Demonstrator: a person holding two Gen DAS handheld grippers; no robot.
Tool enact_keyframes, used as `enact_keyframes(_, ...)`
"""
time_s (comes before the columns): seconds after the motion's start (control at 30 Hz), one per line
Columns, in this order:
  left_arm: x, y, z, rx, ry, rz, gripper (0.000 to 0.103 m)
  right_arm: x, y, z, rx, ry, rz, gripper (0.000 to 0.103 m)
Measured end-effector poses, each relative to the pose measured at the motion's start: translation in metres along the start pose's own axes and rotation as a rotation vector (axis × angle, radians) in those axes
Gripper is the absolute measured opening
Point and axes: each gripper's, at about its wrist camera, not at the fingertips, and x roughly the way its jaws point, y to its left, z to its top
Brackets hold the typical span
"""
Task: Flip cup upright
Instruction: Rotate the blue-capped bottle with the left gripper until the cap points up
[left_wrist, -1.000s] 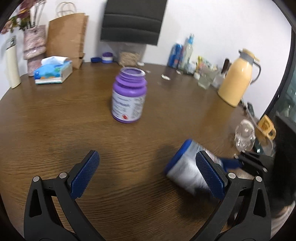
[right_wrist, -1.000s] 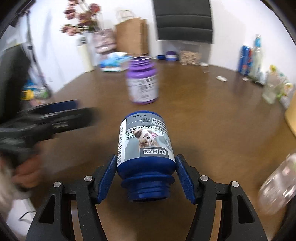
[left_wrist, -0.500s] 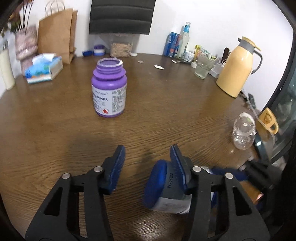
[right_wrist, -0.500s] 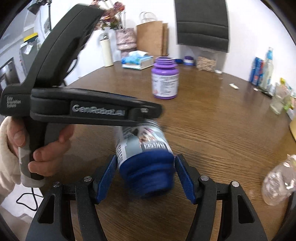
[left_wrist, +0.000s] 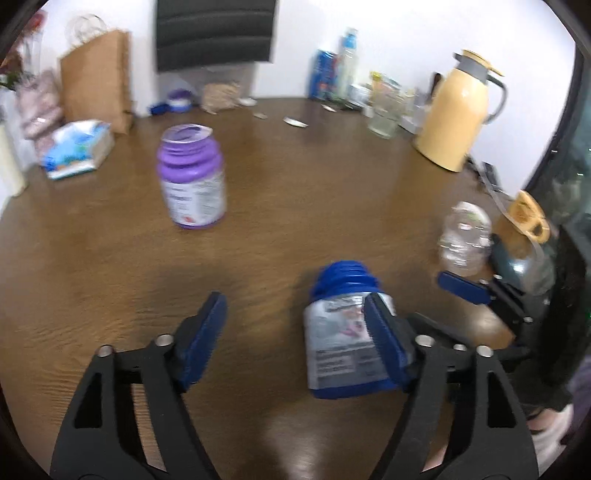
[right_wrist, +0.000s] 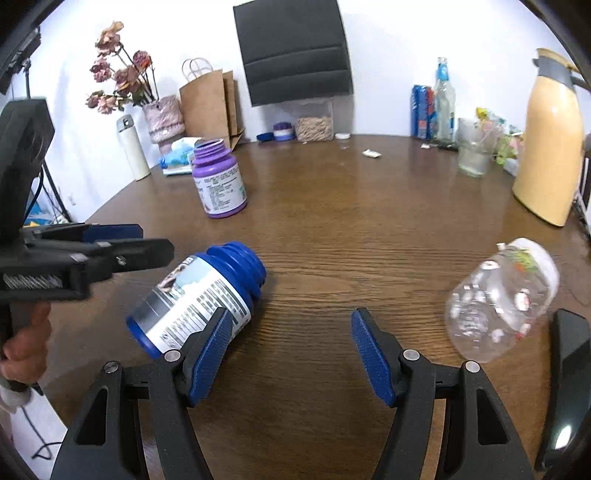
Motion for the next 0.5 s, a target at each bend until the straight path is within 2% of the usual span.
enact_keyframes(0.07, 0.019, -0.01, 0.004, 0.017, 0.105, -0.057, 0.092, -0.009, -0.004, -0.002, 0.006, -0.013, -0.014, 0.072)
enact_keyframes(0.13, 0.049, -0.02, 0.004, 0.044, 0.263, -0.078, 0.089, -0.017, -0.011, -0.004, 0.023, -0.012, -0.012, 0.072)
enact_keyframes(0.17, 0.057, -0.023, 0.004, 0.051, 0.298, -0.08, 0.069, -0.019, -0.012, -0.006, 0.028, -0.011, -0.013, 0.072)
enact_keyframes(0.2, 0.065, -0.027, 0.002, 0.076, 0.329, -0.075, 0.06, -0.023, -0.015, -0.007, 0.035, -0.014, -0.016, 0.072)
enact_keyframes(0.27, 0.067, -0.034, 0.001, 0.128, 0.319, -0.047, 0.06, -0.03, -0.018, -0.01, 0.039, -0.021, -0.023, 0.072)
enact_keyframes(0.33, 0.063, -0.035, 0.0, 0.137, 0.274, -0.033, 0.06, -0.035, -0.022, -0.011, 0.046, -0.027, -0.031, 0.072)
enact_keyframes(0.4, 0.054, -0.031, -0.001, 0.124, 0.219, -0.034, 0.06, -0.038, -0.024, -0.011, 0.049, -0.029, -0.037, 0.072)
enact_keyframes(0.5, 0.032, -0.023, 0.001, 0.128, 0.1, 0.016, 0.06, -0.039, -0.025, -0.004, 0.056, -0.037, -0.04, 0.072)
